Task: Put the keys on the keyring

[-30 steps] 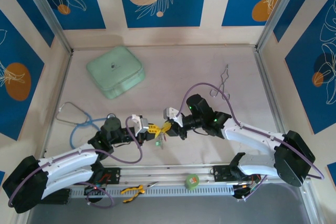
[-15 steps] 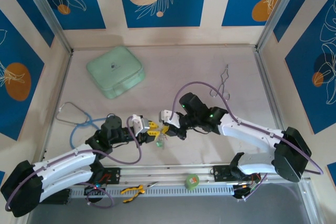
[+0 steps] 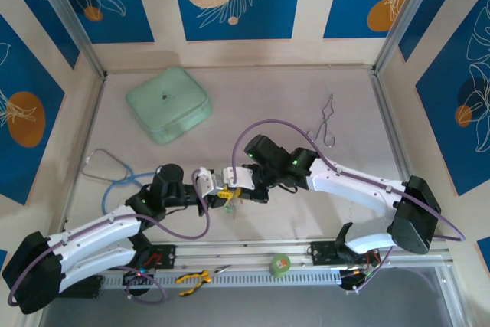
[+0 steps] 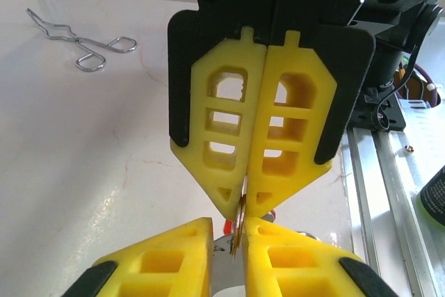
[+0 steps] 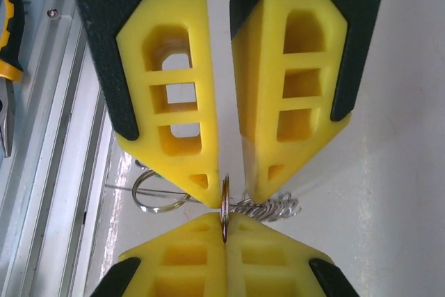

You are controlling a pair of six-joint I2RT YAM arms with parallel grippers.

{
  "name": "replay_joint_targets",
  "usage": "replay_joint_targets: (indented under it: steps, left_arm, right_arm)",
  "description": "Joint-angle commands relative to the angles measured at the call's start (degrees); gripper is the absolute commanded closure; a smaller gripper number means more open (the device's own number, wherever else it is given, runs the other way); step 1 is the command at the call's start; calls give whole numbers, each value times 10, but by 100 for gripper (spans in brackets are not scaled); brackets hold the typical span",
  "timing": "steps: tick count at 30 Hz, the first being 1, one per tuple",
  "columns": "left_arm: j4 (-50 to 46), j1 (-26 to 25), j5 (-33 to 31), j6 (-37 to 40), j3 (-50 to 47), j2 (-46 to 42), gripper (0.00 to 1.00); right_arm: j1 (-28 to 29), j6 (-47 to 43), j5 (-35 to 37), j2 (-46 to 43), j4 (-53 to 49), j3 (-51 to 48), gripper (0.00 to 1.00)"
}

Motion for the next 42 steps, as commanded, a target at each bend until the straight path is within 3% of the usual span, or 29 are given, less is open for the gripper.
replay_joint_targets:
  steps: [1, 10, 13, 14, 17, 21, 30, 33, 36, 38, 39, 40, 42]
  left_arm:
    - [-13, -2, 16, 14, 14, 0, 81]
    - [11, -2, 25, 6, 11, 9, 99]
    - [29, -2, 25, -4, 2, 4, 100]
    - [38, -2, 22, -10, -4, 2, 100]
    - [83, -2, 15, -38, -24, 1, 100]
    - [133, -2, 13, -68, -39, 9, 100]
    - [155, -2, 18, -78, -46, 18, 100]
    - [159, -2, 17, -80, -47, 17, 100]
    - [165, -2, 15, -83, -49, 16, 100]
    - [157, -2, 12, -81, -48, 15, 100]
    - [144, -2, 7, -77, -44, 13, 94]
    - [124, -2, 1, -69, -39, 11, 82]
    - [77, -2, -3, -46, -24, 8, 79]
  right_arm:
    - [6, -4, -8, 2, -11, 18, 100]
    - [1, 30, -58, -19, 44, -9, 100]
    - [-16, 60, -92, -41, 92, -46, 100]
    - [-25, 72, -102, -50, 115, -63, 98]
    - [-60, 110, -149, -85, 207, -137, 74]
    - [-85, 137, -181, -92, 271, -190, 70]
    - [-86, 158, -190, -79, 324, -212, 72]
    - [-88, 159, -196, -74, 327, -209, 81]
    - [-88, 155, -206, -71, 321, -204, 97]
    - [-88, 148, -207, -71, 305, -196, 100]
    - [-87, 141, -204, -71, 291, -187, 100]
    - [-84, 130, -198, -72, 271, -177, 100]
    - [-75, 103, -184, -72, 227, -153, 100]
